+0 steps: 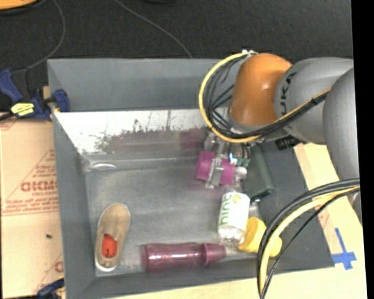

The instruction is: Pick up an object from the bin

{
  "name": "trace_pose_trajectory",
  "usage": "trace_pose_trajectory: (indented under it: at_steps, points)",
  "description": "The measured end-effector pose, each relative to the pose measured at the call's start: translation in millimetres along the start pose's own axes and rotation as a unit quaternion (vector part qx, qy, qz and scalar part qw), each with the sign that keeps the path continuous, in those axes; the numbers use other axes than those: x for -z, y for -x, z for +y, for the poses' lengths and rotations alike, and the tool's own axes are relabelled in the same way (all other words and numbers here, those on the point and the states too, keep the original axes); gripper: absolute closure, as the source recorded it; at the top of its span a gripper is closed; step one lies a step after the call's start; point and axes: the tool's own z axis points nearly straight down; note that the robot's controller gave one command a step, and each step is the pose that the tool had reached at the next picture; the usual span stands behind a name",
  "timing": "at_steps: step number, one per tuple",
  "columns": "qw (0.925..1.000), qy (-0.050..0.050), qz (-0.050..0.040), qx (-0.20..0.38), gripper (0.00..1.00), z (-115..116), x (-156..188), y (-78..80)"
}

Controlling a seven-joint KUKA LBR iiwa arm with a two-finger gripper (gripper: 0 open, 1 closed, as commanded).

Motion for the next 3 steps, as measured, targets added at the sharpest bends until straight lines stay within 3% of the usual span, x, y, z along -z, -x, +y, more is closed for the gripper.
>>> trace_pose_trajectory:
  at_steps: [1,3]
  points:
    - [0.9989,0.000,0.0047,-0.047,1.00,-10.7,-22.8,2.0]
    - [0.9992,0.000,0.0018,-0.039,1.00,-11.2,-19.7,4.1]
